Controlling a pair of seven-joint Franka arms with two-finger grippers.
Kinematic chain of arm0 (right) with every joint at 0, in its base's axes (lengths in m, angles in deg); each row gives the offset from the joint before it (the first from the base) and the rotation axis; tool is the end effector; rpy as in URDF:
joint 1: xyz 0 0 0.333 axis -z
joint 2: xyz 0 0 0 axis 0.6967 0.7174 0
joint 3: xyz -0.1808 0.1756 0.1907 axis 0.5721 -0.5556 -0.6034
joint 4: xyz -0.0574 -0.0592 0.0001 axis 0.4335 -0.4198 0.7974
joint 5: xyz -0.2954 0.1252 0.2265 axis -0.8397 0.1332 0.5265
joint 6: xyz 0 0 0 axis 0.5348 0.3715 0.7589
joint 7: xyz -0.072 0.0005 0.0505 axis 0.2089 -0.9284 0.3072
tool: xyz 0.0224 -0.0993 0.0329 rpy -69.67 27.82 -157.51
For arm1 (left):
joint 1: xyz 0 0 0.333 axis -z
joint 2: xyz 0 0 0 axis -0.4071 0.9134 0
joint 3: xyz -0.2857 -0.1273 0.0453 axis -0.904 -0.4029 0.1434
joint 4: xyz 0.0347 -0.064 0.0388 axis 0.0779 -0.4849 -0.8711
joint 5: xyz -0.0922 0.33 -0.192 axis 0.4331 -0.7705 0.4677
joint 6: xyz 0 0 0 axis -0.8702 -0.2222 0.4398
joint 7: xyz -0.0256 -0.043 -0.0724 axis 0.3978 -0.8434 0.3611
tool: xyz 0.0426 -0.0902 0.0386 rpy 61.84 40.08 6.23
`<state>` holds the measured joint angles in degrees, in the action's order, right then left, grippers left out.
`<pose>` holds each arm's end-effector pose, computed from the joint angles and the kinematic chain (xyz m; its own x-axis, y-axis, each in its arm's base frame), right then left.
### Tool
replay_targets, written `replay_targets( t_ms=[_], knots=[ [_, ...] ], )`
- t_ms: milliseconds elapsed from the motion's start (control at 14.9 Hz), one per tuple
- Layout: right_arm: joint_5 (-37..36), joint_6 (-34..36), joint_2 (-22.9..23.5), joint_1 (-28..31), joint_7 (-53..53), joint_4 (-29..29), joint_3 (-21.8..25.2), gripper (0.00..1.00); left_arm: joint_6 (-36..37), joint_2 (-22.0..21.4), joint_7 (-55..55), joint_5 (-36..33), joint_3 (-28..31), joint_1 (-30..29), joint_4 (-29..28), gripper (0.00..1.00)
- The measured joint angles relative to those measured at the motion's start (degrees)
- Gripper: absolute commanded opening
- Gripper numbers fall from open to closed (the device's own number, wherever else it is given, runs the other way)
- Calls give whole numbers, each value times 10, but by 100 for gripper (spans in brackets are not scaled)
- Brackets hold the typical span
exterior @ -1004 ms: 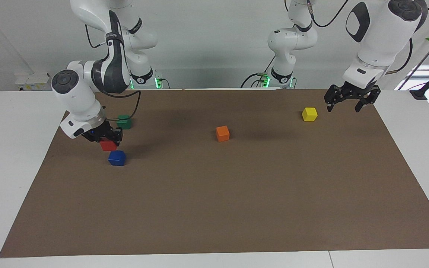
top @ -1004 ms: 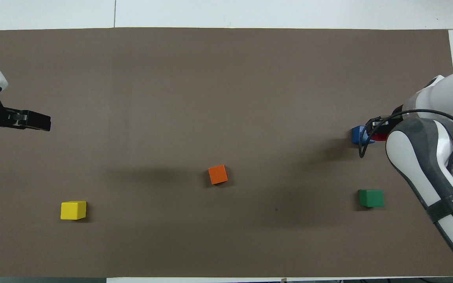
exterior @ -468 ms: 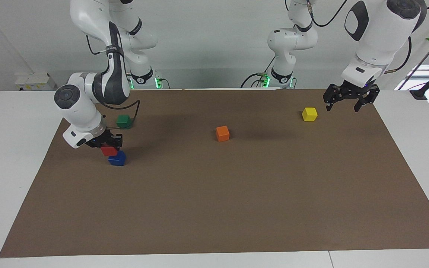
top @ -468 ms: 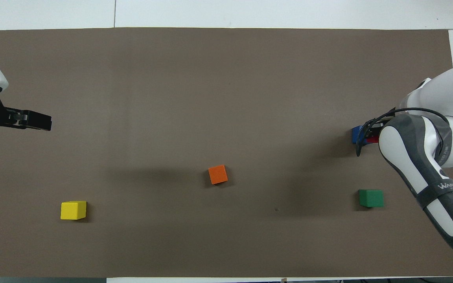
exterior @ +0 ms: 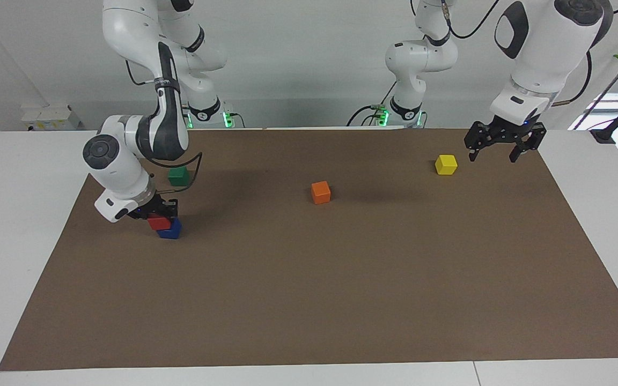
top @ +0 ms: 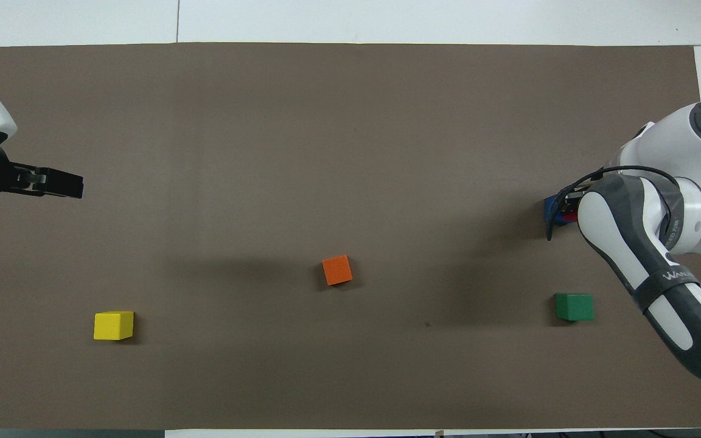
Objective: Transfer red block to right arm and stack on blue block
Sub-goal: 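Lower the red cube onto the blue cube with the right gripper, then open the right gripper and lift it off the stacked cubes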
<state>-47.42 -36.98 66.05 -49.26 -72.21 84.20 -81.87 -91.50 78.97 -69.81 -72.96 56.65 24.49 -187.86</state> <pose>0.5818 -0.0282 0.3425 0.9898 0.0507 -0.1328 0.0544 -0.9982 0.0238 0.5494 -0.0489 0.5938 0.9815 -0.1843 0.0523 -0.1811 -0.9816 -0.0613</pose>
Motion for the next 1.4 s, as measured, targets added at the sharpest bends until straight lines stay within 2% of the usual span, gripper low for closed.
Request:
replay_targets(
  t_ms=[535, 1137, 1204, 1271, 1405],
  knots=[
    [14, 27, 1, 0, -13, -19, -2, 0, -5, 0, 0, 7, 0, 1, -1, 100],
    [15, 27, 9, 0, -20, -21, -2, 0, 10, 0, 0, 35, 1, 1, -3, 100],
    [17, 27, 9, 0, -20, -21, -2, 5, 15, 0, 0, 36, 1, 1, -3, 100],
    [21, 27, 9, 0, -20, -21, -2, 22, 19, 0, 0, 36, 0, 2, -3, 100],
    [25, 26, 10, 0, -20, -21, -2, 45, 22, 0, -1, 37, 0, 4, -3, 100]
  ],
)
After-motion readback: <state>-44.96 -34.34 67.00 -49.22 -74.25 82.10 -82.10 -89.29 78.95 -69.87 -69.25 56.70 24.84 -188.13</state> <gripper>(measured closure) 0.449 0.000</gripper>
